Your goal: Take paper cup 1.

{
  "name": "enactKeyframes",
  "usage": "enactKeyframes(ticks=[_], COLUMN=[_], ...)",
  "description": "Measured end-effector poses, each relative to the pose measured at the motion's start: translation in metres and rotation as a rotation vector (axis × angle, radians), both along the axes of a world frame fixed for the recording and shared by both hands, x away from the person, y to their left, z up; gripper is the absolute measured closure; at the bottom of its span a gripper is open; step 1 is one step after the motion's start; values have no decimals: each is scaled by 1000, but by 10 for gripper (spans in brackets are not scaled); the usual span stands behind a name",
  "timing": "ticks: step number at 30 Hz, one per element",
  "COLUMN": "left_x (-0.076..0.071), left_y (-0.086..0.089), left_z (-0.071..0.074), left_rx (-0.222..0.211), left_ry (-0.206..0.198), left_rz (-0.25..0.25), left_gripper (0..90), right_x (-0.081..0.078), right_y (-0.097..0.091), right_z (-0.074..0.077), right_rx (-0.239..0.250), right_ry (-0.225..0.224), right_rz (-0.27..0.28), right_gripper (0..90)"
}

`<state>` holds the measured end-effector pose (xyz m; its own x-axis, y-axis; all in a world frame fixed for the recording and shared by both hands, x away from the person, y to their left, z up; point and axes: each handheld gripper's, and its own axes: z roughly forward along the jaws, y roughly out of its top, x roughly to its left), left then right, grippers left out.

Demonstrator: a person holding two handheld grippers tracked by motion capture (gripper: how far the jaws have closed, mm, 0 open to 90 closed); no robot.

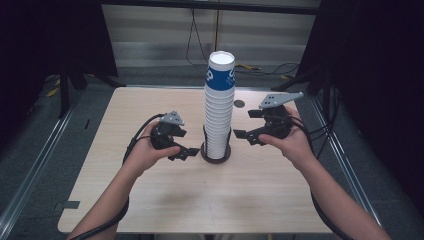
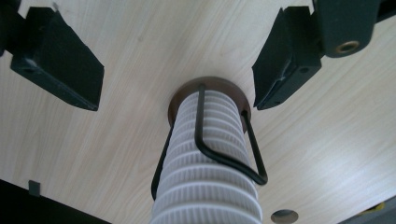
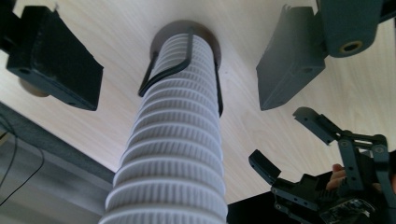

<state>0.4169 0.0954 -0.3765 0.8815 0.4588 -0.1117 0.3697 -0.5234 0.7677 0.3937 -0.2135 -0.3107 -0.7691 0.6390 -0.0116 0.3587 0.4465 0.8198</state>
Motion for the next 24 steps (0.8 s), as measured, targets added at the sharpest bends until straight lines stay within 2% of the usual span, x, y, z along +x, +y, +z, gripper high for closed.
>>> enactKeyframes(ticks=[2,4,11,18,21,23,24], left_x=[2,4,9,15,17,17,18], left_y=[-2,-3,-8,-16,-18,-20,-21], left_z=[4,8,21,35,38,41,43], left_rx=[4,14,16,24,36,46,54], left_ry=[0,-4,-31,-36,-36,-37,-38], left_rz=[2,4,13,-4,-7,-10,-24], left_gripper=[163,163,169,169,168,168,168], right_x=[2,4,10,17,19,21,22], right_y=[0,0,-2,0,2,6,9], right_z=[4,9,20,35,38,43,46], right_rx=[20,17,23,28,30,12,16], right_ry=[0,-12,-9,-16,-18,-24,-30], right_rz=[5,-5,-16,-28,-27,-23,-22], right_gripper=[138,138,136,135,135,133,133])
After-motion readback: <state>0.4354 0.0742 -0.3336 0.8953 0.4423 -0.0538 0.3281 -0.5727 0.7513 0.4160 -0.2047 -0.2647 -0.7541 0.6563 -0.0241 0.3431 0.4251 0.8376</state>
